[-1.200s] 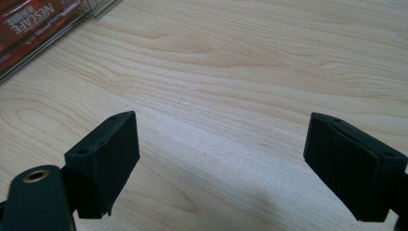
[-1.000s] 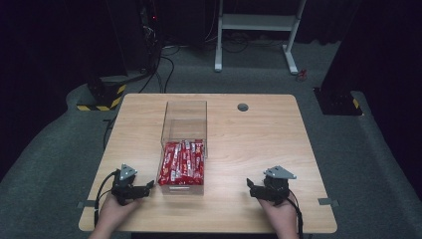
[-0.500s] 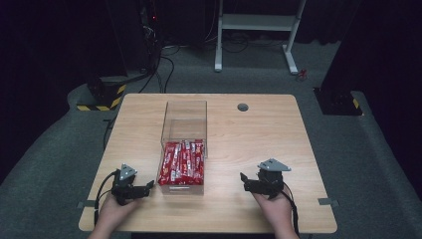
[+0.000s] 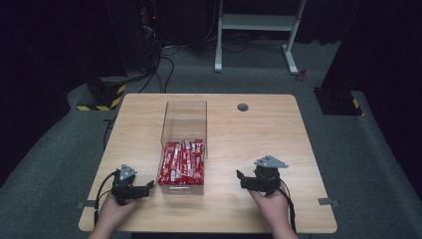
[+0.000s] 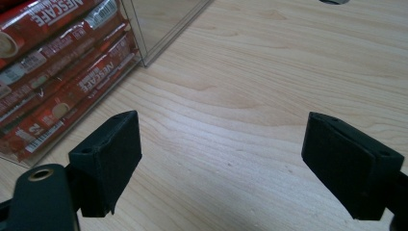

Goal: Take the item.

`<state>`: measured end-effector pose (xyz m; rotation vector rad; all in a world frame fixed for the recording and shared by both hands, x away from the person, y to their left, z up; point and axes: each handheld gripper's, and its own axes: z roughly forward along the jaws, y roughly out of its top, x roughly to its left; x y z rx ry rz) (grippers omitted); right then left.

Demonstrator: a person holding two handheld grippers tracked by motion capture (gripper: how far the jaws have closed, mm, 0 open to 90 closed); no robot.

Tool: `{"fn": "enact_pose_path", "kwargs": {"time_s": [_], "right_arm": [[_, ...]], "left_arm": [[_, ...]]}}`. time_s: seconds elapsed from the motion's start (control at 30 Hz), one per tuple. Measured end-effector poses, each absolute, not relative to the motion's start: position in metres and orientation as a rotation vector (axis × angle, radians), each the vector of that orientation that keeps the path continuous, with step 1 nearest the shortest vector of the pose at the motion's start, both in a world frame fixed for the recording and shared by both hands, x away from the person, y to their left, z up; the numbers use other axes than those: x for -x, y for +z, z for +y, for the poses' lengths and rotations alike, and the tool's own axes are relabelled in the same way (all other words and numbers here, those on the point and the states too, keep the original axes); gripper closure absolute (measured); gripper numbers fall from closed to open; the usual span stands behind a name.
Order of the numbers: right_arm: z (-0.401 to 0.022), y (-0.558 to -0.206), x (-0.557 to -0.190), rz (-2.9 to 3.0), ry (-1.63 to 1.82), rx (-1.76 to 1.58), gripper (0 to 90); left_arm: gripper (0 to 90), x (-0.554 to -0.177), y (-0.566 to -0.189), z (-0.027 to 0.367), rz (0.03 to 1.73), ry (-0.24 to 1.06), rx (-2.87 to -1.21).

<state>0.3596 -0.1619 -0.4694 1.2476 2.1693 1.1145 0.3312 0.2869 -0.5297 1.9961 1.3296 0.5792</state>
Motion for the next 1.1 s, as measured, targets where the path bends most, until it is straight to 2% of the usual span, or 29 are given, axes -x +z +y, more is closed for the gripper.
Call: {"fn": "enact_pose_path", "kwargs": {"time_s": [0.67,1.1], "right_arm": [[-0.133,-0.453,-0.358,2.19,1.209,-1.175,20.0],[-0.116,-0.444,-0.357,2.213,1.225,-1.125,17.5]], "left_arm": [[12.3,-0.331,-0.53,0.287,1.329,0.579,-1.996],[12.2,-0.331,-0.53,0.287,1.329,0.579,-1.996]]}}
